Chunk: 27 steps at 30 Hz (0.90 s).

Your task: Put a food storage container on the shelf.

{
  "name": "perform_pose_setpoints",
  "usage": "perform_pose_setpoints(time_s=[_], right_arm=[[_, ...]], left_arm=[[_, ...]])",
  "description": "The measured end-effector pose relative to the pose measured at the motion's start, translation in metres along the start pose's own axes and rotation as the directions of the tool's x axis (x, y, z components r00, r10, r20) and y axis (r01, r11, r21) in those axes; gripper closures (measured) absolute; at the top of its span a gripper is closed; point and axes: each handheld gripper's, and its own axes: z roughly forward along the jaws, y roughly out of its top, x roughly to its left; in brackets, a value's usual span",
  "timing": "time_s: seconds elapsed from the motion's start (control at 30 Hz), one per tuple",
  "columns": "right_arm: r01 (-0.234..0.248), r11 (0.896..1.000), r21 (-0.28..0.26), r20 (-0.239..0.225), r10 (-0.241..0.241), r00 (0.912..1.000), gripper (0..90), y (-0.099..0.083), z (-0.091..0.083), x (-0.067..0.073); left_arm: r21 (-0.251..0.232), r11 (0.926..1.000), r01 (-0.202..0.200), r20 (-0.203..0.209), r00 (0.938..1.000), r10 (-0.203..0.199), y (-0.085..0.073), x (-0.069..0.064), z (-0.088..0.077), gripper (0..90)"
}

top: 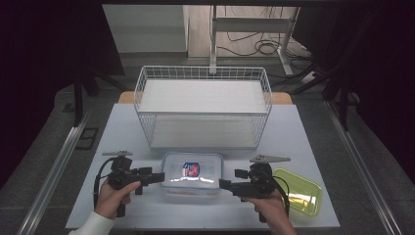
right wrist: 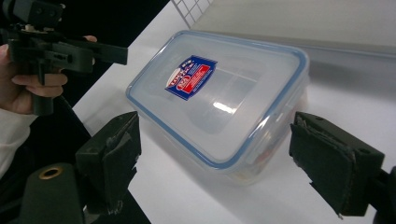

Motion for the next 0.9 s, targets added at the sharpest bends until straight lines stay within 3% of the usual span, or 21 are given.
perform_pose_setpoints(time_s=[0.2,0.3,0.4,0.47,0.6,0.77,0.9], right_arm=[[-0.031,0.999,0.019,-0.007,0.031,0.9995,17.5,0.003,0.011,-0.006],[-0.042,0.999,0.022,-0.011,0.042,0.9991,17.7,0.004,0.015,-0.008],[-0.045,0.999,0.021,-0.015,0.046,0.9988,18.1,0.009,0.020,-0.009],[-0.045,0.999,0.014,-0.017,0.045,0.9988,18.6,0.011,0.021,-0.010],[-0.039,0.999,0.011,-0.023,0.039,0.9990,18.9,0.012,0.022,-0.009],[-0.033,0.999,0.024,-0.013,0.034,0.9993,18.9,0.012,0.027,-0.009],[-0.033,0.999,0.027,-0.013,0.034,0.9994,18.9,0.011,0.028,-0.010]], left_arm=[[0.014,0.9990,0.044,0.003,0.9990,-0.044,0.007,0.012,0.014,14.2],[0.023,0.9986,0.046,-0.002,0.9989,-0.046,0.008,0.016,0.018,14.0],[0.044,0.9952,0.087,0.023,0.9959,-0.088,0.007,0.023,0.026,13.2],[0.060,0.9938,0.094,0.013,0.9954,-0.095,0.005,0.027,0.030,13.1],[0.069,0.9899,0.124,0.031,0.9915,-0.126,0.003,0.034,0.033,13.1],[0.105,0.9883,0.110,0.041,0.9925,-0.115,0.002,0.037,0.041,14.5],[0.126,0.9840,0.127,0.039,0.9904,-0.132,0.001,0.040,0.047,16.7]])
